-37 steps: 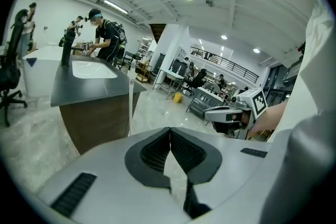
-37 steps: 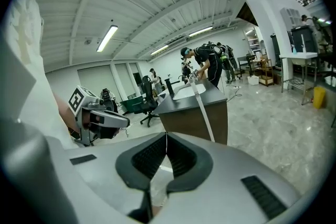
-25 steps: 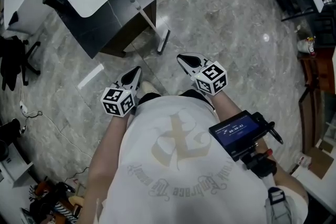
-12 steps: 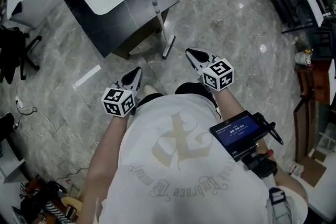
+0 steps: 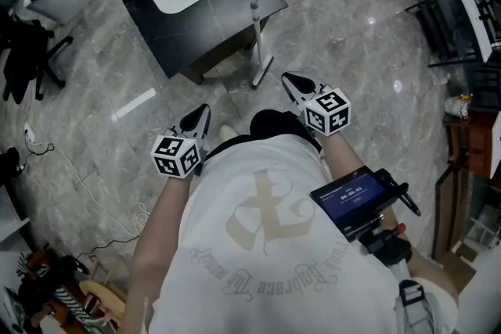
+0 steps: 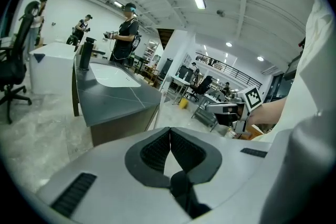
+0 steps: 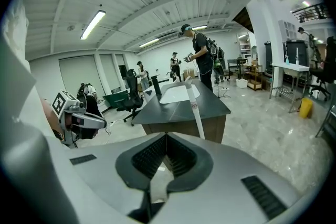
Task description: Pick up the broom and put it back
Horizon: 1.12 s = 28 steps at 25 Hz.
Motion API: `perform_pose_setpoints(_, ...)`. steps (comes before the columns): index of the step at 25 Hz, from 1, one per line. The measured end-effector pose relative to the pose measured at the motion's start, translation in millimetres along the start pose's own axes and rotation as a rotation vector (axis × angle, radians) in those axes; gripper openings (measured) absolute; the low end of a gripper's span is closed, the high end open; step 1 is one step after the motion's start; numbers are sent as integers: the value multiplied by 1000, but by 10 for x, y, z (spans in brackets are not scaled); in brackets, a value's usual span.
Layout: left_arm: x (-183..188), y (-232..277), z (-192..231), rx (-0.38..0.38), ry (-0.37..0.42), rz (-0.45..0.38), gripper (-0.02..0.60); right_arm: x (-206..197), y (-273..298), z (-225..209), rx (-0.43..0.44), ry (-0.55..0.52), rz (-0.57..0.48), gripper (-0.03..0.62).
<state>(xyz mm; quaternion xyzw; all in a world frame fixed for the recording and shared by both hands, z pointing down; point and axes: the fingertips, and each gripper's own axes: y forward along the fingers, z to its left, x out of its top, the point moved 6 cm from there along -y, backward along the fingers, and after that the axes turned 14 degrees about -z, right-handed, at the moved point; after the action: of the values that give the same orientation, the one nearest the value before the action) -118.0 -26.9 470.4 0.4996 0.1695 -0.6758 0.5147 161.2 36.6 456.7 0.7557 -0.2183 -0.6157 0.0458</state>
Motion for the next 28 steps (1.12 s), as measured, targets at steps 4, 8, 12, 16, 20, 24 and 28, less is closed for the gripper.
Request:
perform_pose_setpoints(4,18,46,51,26,-8,5,12,-27,119,-134,5,6,12,18)
perform_pose_setpoints(8,41,232,118,64,-19,17,12,-73,340,-429,1,8,20,18)
perform_pose_setpoints(12,87,267,94,86,-25,14,12,-137,447,-559,14,-30,57,18)
perform_pose_setpoints(16,75,300,29,88,-36,14,12,-197,507,-580,41,-59,72,18)
perform_pose_setpoints(20,137,614,-12,85,-45,34,12,-255,683,-840,87,-74,115,18)
perform_pose_setpoints(24,189,750,16,107,-44,41,12,-378,845,-997,130,-75,156,18)
perform_pose_setpoints(28,202,780,63,154,-48,42,12,-502,1027,-1100,165,-85,204,20)
